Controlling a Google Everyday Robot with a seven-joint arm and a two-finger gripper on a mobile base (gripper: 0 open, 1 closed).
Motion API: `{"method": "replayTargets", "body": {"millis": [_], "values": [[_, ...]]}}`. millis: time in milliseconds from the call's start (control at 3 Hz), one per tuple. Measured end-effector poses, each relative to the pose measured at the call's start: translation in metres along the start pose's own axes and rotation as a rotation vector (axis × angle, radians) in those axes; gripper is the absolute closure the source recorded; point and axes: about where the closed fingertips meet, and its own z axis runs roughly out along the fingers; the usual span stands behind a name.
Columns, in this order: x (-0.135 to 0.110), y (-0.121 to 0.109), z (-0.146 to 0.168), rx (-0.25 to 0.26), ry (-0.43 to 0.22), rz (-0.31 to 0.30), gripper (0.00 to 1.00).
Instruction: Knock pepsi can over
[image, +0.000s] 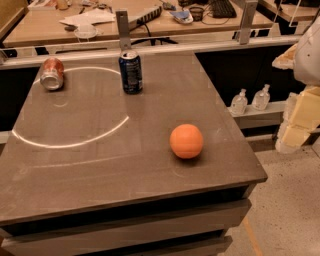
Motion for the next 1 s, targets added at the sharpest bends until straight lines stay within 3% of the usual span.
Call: {"method": "replayTargets", "body": {"millis": [333, 667, 1000], "values": [[0.000, 0.000, 0.000, 0.000, 0.000, 0.000, 0.00], [-0.010, -0.017, -0.001, -0.003, -0.165, 0.056, 0.00], [-0.025, -0.046, 0.001, 0.008, -0.387, 0.088, 0.00]]}}
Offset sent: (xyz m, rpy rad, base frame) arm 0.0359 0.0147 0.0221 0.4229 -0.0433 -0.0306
